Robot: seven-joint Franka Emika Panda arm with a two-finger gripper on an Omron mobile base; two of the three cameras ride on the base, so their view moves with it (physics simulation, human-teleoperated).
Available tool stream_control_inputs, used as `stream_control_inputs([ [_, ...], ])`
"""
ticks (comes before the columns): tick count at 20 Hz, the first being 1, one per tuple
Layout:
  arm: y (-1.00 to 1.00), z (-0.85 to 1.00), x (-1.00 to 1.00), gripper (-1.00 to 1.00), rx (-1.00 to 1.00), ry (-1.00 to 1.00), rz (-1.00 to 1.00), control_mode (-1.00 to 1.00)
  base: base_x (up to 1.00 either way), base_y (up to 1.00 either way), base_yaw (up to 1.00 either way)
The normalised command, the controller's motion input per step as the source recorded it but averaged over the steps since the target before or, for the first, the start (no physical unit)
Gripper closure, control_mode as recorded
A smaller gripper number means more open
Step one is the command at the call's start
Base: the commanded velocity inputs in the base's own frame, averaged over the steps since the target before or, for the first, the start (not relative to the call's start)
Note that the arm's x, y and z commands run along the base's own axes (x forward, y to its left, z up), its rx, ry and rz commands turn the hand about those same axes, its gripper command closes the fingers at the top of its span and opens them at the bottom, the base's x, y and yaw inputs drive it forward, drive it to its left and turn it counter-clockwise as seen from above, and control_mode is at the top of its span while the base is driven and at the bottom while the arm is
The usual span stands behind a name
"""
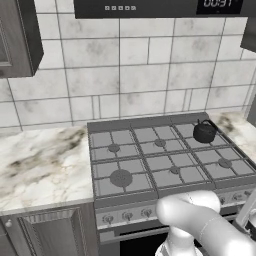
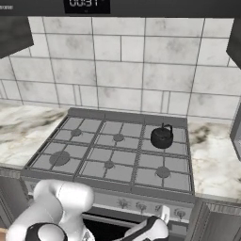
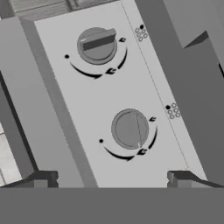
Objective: The kettle is done boiling. Turn off the stove, then wait for 300 timesteps before moving the kettle to the dining table.
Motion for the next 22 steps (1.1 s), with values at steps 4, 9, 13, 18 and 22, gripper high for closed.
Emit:
stream_control_inputs([
  [4,-0.1,-0.24,0.21,-1.0,0.0,-0.02,0.0,-1.0,0.0,0.0,0.0],
  [9,-0.12,-0.24,0.18,-1.0,0.0,-0.03,0.0,-1.0,0.0,0.0,0.0],
  [13,-0.12,-0.19,0.15,-1.0,0.0,-0.02,0.0,-1.0,0.0,0.0,0.0],
  [18,-0.06,-0.13,0.07,-1.0,0.01,-0.02,0.0,-1.0,0.0,0.0,0.0],
  [22,-0.01,-0.07,0.03,-1.0,0.01,0.0,0.0,-1.0,0.0,0.0,0.0],
])
